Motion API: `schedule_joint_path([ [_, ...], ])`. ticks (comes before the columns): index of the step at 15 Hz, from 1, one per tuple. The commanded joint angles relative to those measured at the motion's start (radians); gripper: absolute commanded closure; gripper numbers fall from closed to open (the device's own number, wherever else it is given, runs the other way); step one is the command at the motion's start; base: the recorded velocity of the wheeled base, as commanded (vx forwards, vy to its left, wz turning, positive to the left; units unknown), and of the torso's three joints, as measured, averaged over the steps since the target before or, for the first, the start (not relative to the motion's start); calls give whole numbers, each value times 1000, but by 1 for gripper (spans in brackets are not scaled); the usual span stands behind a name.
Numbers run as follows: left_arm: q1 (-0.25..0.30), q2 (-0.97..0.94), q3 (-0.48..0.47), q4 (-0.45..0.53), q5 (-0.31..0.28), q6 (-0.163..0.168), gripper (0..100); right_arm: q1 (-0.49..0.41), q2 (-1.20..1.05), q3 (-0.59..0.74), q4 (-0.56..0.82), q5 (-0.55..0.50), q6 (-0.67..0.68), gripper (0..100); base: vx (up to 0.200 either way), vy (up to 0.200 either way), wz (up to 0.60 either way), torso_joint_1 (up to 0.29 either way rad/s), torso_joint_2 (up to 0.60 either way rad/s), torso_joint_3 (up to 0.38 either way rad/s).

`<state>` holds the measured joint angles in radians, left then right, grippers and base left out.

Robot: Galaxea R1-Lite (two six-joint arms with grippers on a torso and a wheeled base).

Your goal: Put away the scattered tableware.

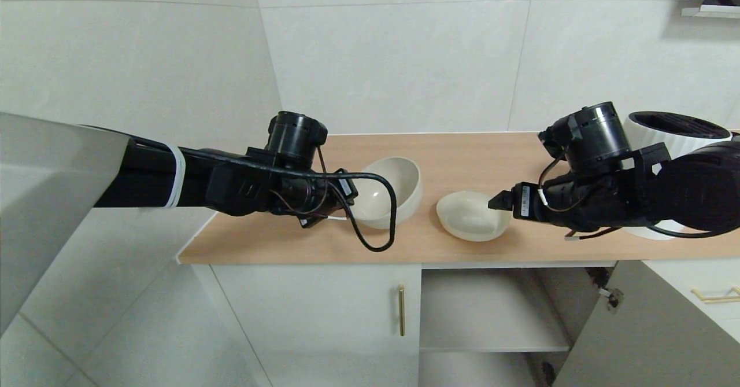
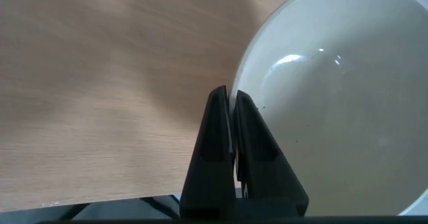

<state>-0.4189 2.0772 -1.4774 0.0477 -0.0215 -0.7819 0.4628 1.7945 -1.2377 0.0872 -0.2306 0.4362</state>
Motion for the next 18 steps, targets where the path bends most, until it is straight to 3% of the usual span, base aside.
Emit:
schedule_joint_path([
  [1,0,-26,12,0,-2,1,100,0,0,-5,0,-1,-1,0,0,0,0,0,0,0],
  [5,0,-88,65,-2,-9,16,100,-3,45,-28,-41,-15,-8,0,0,0,0,0,0,0],
  [8,0,-143,118,-3,-20,69,100,-24,144,-83,-52,-50,-14,0,0,0,0,0,0,0],
  [18,-1,-161,129,-5,-20,70,100,-59,232,-109,-58,-53,-40,0,0,0,0,0,0,0],
])
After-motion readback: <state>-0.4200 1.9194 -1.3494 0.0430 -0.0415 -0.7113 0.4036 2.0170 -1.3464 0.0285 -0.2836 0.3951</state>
